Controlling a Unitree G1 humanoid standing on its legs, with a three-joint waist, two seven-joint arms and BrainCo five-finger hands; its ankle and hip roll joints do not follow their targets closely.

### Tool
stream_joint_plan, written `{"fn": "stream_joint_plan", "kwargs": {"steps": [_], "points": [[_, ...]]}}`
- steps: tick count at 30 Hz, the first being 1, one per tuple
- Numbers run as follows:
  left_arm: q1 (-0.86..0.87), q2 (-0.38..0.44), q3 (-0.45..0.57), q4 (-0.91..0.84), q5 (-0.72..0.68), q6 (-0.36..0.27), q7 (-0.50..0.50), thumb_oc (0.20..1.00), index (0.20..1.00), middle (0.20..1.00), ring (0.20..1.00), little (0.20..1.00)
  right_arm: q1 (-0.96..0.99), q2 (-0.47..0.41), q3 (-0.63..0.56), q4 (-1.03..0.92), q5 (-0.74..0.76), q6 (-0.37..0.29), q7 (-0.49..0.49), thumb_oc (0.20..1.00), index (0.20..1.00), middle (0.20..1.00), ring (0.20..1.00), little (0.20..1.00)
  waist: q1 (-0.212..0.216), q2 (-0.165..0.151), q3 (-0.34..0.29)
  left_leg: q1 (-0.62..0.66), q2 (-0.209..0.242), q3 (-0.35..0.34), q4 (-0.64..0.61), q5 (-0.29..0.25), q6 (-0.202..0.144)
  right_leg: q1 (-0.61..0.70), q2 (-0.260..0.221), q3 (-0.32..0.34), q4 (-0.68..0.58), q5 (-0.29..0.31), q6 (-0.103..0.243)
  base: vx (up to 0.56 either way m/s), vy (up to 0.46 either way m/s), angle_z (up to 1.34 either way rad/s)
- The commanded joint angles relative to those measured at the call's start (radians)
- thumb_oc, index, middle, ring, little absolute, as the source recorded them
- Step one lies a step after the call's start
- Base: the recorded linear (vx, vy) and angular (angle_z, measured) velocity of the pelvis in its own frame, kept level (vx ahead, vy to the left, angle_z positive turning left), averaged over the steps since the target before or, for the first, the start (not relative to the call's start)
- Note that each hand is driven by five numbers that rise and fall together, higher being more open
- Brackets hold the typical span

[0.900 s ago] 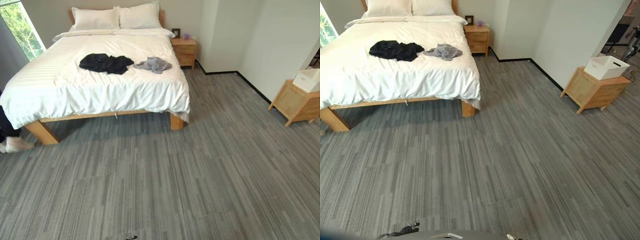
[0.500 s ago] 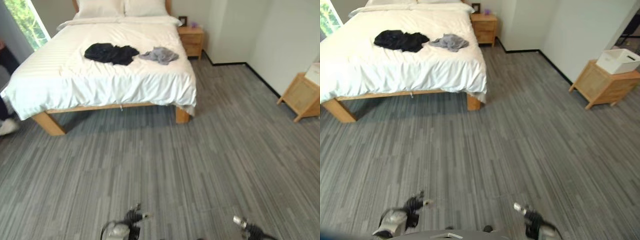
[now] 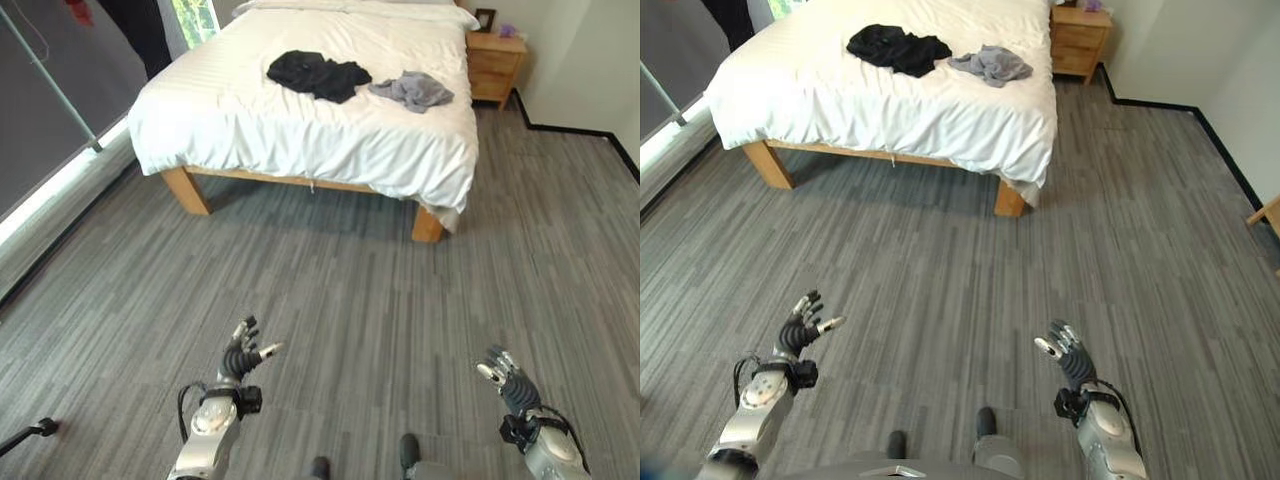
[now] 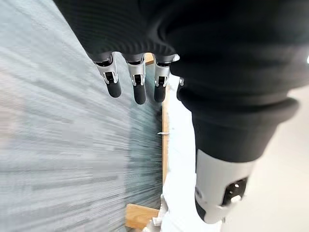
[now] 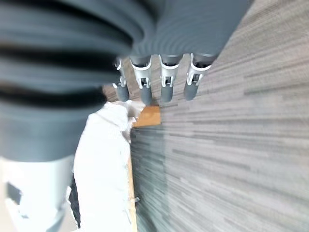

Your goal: Pick up bed clothes into laundry basket.

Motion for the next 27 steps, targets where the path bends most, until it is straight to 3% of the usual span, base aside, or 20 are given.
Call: {"fn": "stream_joint_plan", "kwargs": {"steps": [1,3,9,19,22,23,26,27], "points": [[-0.112,0.014,-0.018,-0.01,-0.057,-0.048,-0.02,1.0,1.0,1.0,1.0,1.0,0.019,-0.082,-0.087,-0.134,-0.054,-0.048,0.003,1.0,1.0,1.0,1.0,1.0,-0.051,-0.024,-0.019,-0.11,0.019,0.111,0.103,0.015,-0.048,0.023,-0.079,-0.078,0.075,-0.094,0.065,-0.04,-0.082,0.62],[-0.111,0.011,-0.021,-0.027,-0.064,-0.05,-0.034,1.0,1.0,1.0,1.0,1.0,0.025,-0.085,-0.105,-0.141,-0.057,-0.051,-0.002,1.0,1.0,1.0,1.0,1.0,-0.065,-0.019,-0.025,-0.115,0.031,0.175,0.092,0.02,-0.049,0.036,-0.07,-0.093,0.054,-0.092,0.065,0.0,-0.044,0.98],[-0.063,0.037,0.027,-0.083,-0.029,-0.048,-0.025,1.0,1.0,1.0,1.0,1.0,-0.002,-0.041,-0.111,-0.161,0.016,-0.052,0.002,1.0,1.0,1.0,1.0,1.0,-0.073,-0.006,-0.058,-0.074,0.014,0.211,0.025,0.014,-0.033,0.043,-0.071,-0.067,0.008,-0.077,0.074,0.09,0.039,-0.01],[-0.074,0.067,0.07,-0.146,0.009,-0.065,0.013,1.0,1.0,1.0,1.0,1.0,-0.039,-0.02,-0.087,-0.217,0.004,-0.064,-0.001,1.0,1.0,1.0,1.0,1.0,-0.087,0.001,-0.045,-0.041,-0.026,0.285,0.009,-0.036,0.009,-0.026,-0.102,0.013,0.085,-0.076,0.109,0.07,0.116,-0.32],[-0.097,0.068,0.058,-0.172,-0.005,-0.065,0.017,1.0,1.0,1.0,1.0,1.0,-0.056,-0.021,-0.074,-0.232,0.001,-0.067,-0.005,1.0,1.0,1.0,1.0,1.0,-0.088,0.012,-0.02,-0.026,-0.04,0.299,-0.002,-0.052,0.033,-0.122,-0.099,0.036,0.275,-0.059,0.14,0.02,0.137,-0.23],[-0.106,0.073,0.051,-0.187,-0.002,-0.063,0.024,1.0,1.0,1.0,1.0,1.0,-0.059,-0.02,-0.064,-0.251,-0.004,-0.065,-0.009,1.0,1.0,1.0,1.0,1.0,-0.103,0.019,0.02,0.0,-0.046,0.303,-0.006,-0.067,0.048,-0.214,-0.092,0.05,0.458,0.012,0.172,0.01,0.13,-0.36],[-0.119,0.075,0.046,-0.197,0.003,-0.061,0.034,1.0,1.0,1.0,1.0,1.0,-0.061,-0.013,-0.053,-0.256,-0.006,-0.065,-0.014,1.0,1.0,1.0,1.0,1.0,-0.117,0.036,0.051,0.024,-0.033,0.313,-0.012,-0.072,0.046,-0.299,-0.08,0.041,0.562,0.04,0.179,0.09,0.1,-0.45],[-0.119,0.077,0.048,-0.199,0.003,-0.06,0.033,1.0,1.0,1.0,1.0,1.0,-0.055,-0.007,-0.054,-0.261,-0.012,-0.06,-0.015,1.0,1.0,1.0,1.0,1.0,-0.124,0.04,0.053,0.044,-0.035,0.324,-0.013,-0.082,0.043,-0.329,-0.105,0.011,0.555,0.042,0.175,0.23,0.067,-0.14]]}}
